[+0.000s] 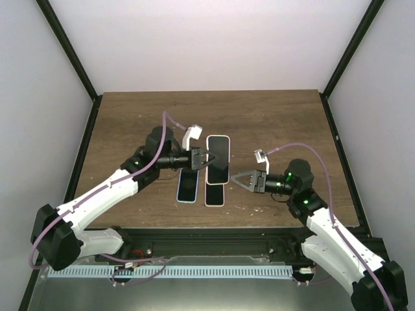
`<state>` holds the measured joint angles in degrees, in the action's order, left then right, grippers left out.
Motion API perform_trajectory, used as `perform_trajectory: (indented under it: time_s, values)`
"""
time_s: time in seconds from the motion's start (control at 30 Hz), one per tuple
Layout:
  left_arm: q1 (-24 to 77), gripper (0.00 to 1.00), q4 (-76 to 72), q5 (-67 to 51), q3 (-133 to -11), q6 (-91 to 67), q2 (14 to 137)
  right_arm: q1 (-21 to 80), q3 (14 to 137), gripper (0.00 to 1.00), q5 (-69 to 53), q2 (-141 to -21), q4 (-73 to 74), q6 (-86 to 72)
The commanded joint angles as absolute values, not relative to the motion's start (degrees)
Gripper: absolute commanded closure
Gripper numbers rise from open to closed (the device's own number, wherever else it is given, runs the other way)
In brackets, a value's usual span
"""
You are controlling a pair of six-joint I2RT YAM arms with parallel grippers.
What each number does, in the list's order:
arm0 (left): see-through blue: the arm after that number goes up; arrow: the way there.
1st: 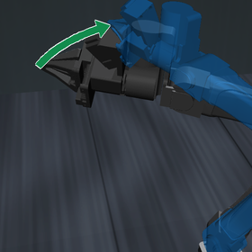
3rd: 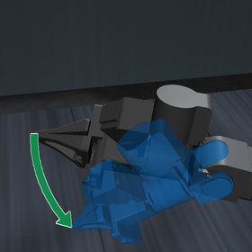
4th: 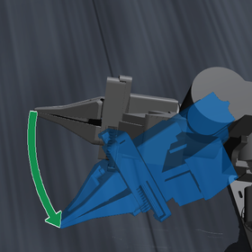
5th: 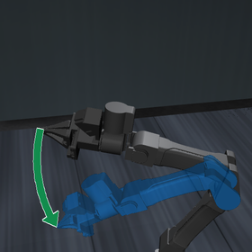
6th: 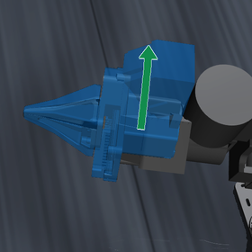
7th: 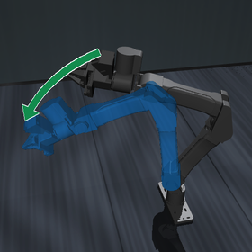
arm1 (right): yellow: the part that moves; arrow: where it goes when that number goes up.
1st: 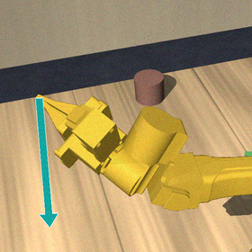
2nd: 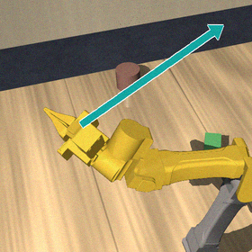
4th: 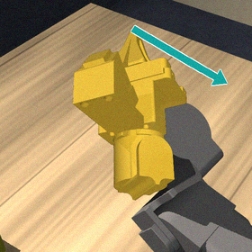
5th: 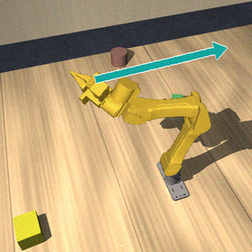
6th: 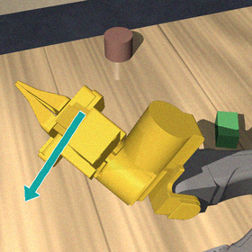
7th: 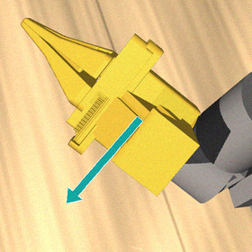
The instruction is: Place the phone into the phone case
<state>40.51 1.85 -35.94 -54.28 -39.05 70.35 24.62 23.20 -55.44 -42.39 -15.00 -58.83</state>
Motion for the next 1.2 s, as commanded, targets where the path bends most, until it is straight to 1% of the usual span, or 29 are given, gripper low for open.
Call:
perform_trajectory:
  time_s: [0.0,0.1,0.2,0.23,0.27,0.43,0.53,0.63,0.73,0.9,0.97,1.03,1.07,1.17]
  values:
    - [36.93,1.0,1.93,-37.0,-53.4,-40.41,69.61,25.09,24.65,0.52,-53.41,-40.13,-10.26,-53.85]
    - [33.06,1.0,6.22,-37.42,-52.26,-39.04,68.62,25.05,24.76,0.35,-52.11,-38.01,-8.57,-52.43]
    - [28.93,1.0,13.59,-37.1,-52.05,-36.01,68.27,25.08,25.62,0.09,-51.41,-36.87,-6.27,-50.85]
    - [26.76,1.0,16.51,-36.65,-51.87,-35.04,68.4,25.07,26.04,0.02,-51.28,-36.74,-4.96,-50.28]
    - [25.02,1.0,18.81,-37.02,-51.59,-34.07,68.64,25.05,26.45,0.0,-51.18,-36.74,-4.14,-49.81]
    - [14.58,1.0,29.86,-41.36,-50.1,-27.7,72.3,25.05,27.26,0.0,-50.41,-36.35,-1.98,-48.32]
    - [8.18,1.0,32.04,-44.05,-49.14,-25.47,75.5,25.05,27.3,0.0,-50.52,-36.51,-1.95,-47.95]
    - [2.11,1.0,30.35,-46.04,-47.61,-25.05,79.07,25.11,27.48,0.0,-50.76,-36.79,-1.59,-47.12]
    - [-1.78,1.0,27.36,-48.55,-46.96,-25.07,84.02,25.07,27.83,0.0,-50.94,-36.8,-0.74,-46.2]
    - [-2.72,1.0,18.48,-51.92,-45.02,-28.06,90.86,25.05,28.34,0.0,-50.82,-36.95,0.43,-45.04]
    - [-2.73,0.99,17.66,-51.21,-44.66,-28.02,92.48,25.05,28.39,0.0,-50.66,-37.13,0.51,-44.79]
    - [-2.73,0.97,18.59,-49.76,-44.6,-27.35,93.57,25.08,28.34,0.0,-50.51,-37.3,0.4,-44.66]
    - [-2.72,0.93,19.79,-48.34,-44.58,-27.14,93.8,25.07,28.37,0.0,-50.49,-37.38,0.37,-44.65]
    - [-2.68,0.78,22.65,-43.85,-44.52,-27.08,93.57,25.05,28.48,0.0,-50.2,-37.85,0.47,-44.56]
